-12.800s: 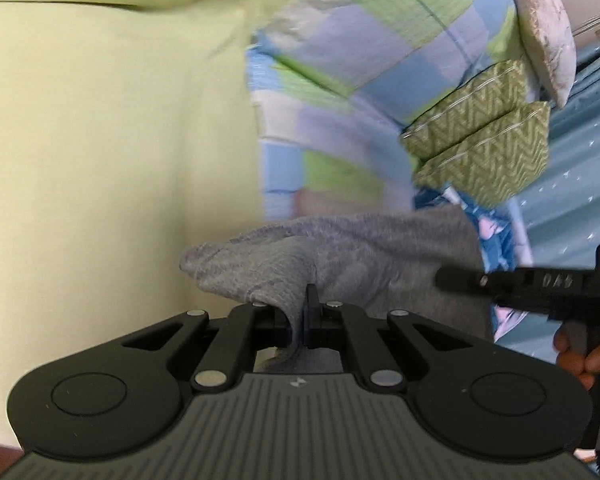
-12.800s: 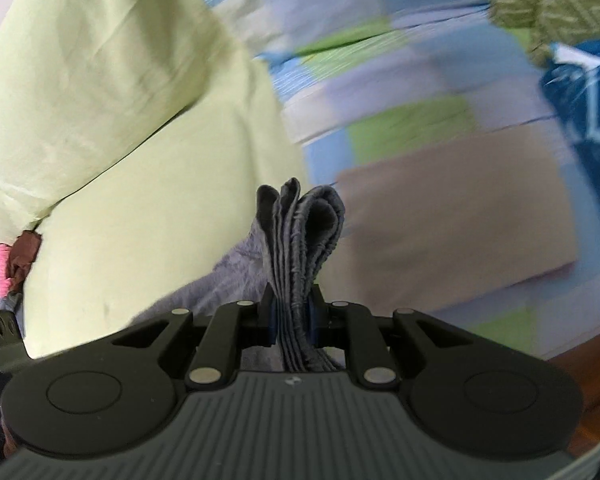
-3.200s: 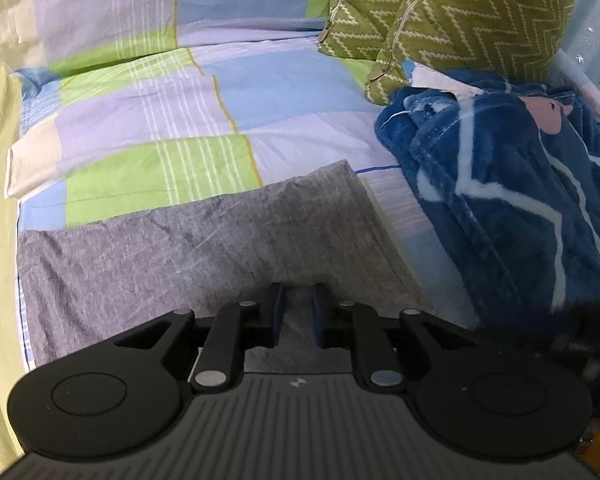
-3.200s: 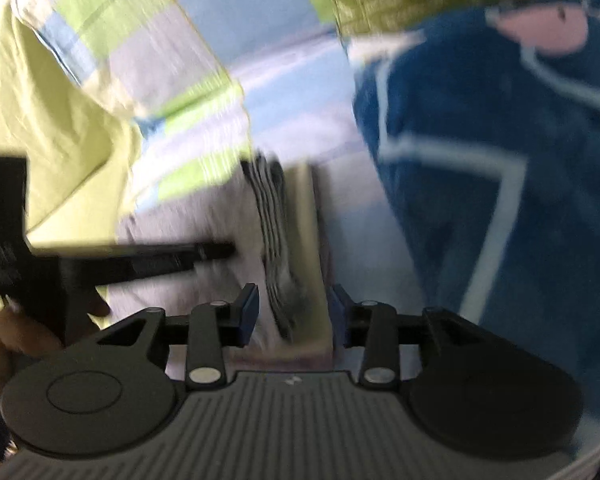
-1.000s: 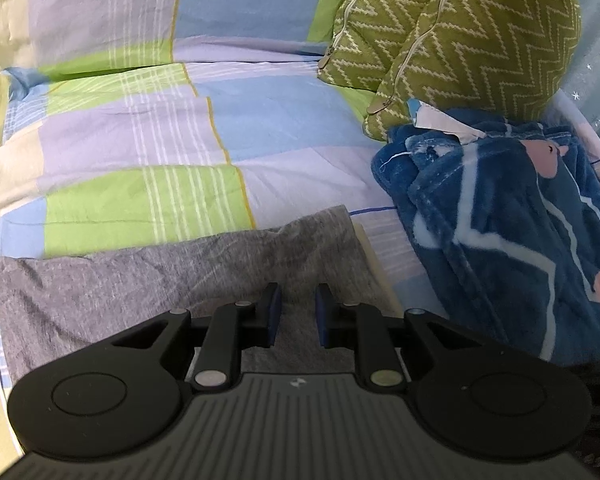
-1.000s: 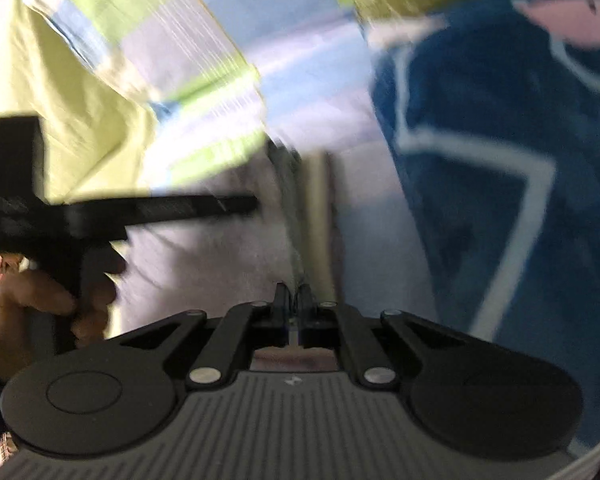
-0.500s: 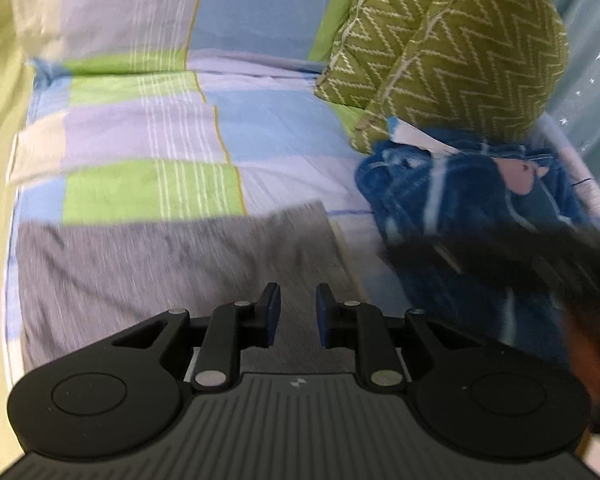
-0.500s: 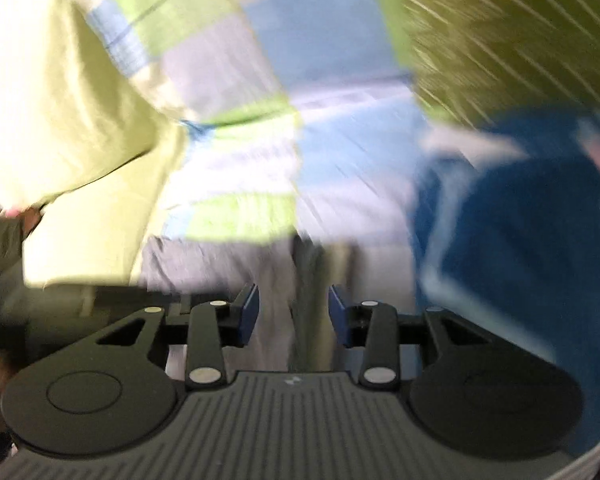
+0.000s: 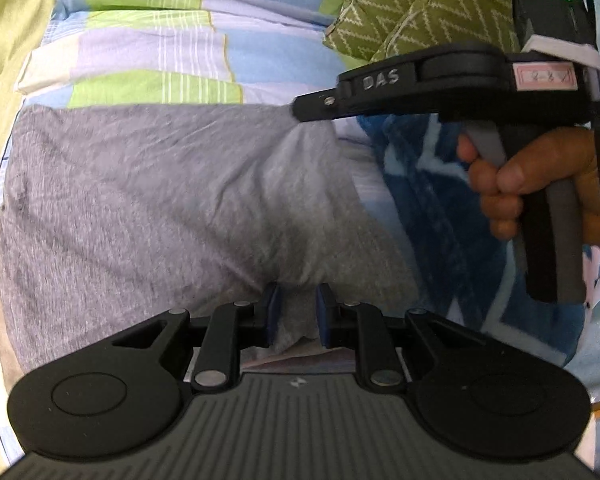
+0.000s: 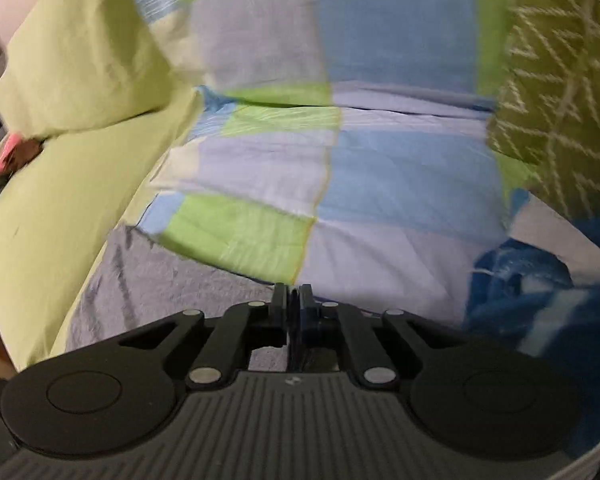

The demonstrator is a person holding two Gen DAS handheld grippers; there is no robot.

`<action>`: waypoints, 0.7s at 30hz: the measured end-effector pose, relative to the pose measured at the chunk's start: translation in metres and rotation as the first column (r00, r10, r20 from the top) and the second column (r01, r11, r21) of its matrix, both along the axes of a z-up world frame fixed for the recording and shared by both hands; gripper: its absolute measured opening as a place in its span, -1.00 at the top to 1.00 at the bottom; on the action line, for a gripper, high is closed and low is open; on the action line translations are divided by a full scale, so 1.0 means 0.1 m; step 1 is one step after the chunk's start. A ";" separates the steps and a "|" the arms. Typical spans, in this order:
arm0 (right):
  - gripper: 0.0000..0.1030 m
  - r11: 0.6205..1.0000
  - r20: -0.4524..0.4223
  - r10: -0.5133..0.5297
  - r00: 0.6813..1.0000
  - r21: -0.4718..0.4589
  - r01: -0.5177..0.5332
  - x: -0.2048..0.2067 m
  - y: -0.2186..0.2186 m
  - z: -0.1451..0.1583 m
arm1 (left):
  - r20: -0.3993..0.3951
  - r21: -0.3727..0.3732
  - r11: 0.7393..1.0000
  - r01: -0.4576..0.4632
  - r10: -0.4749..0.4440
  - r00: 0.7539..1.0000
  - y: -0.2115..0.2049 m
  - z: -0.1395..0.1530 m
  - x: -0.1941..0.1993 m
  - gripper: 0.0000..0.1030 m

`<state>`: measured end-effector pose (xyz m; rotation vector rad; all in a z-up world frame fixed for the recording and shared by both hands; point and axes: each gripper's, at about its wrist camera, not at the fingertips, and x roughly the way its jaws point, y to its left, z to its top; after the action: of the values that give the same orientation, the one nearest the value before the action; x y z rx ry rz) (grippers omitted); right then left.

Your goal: Fold clothes

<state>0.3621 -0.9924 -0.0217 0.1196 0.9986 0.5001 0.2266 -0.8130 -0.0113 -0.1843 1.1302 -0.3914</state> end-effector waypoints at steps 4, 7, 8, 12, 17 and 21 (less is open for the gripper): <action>0.91 0.998 -0.027 -0.065 0.998 0.008 0.065 0.03 -0.03 -0.15 | 0.026 0.030 0.999 0.042 -0.043 0.999 -0.02 0.00 -0.03 0.56; 0.40 0.995 -0.011 -0.096 0.995 -0.001 0.096 0.01 -0.01 -0.11 | 0.033 0.032 0.997 0.064 -0.065 0.997 0.01 0.11 -0.08 0.56; 0.34 0.994 -0.002 -0.112 0.994 0.001 0.112 0.01 -0.02 -0.08 | 0.034 0.028 0.997 0.067 -0.068 0.997 0.06 0.17 -0.11 0.55; 0.36 0.990 0.057 -0.135 0.989 0.034 0.133 -0.12 -0.03 0.19 | 0.063 0.048 0.997 0.060 -0.063 0.996 0.31 0.36 -0.22 0.52; 0.96 0.997 -0.009 0.002 1.000 0.075 -0.001 -0.54 0.23 0.31 | 0.038 0.116 0.993 0.006 -0.011 0.999 0.62 0.25 -0.18 0.43; 0.97 0.996 -0.097 0.084 0.992 0.026 -0.081 -0.87 0.45 0.04 | 0.029 0.242 0.967 0.079 -0.089 0.996 0.68 0.01 -0.21 0.44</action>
<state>0.2754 -0.9470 -0.0174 0.1236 1.0980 0.5853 0.2052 -0.7448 -0.0104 0.0852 1.1383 -0.3279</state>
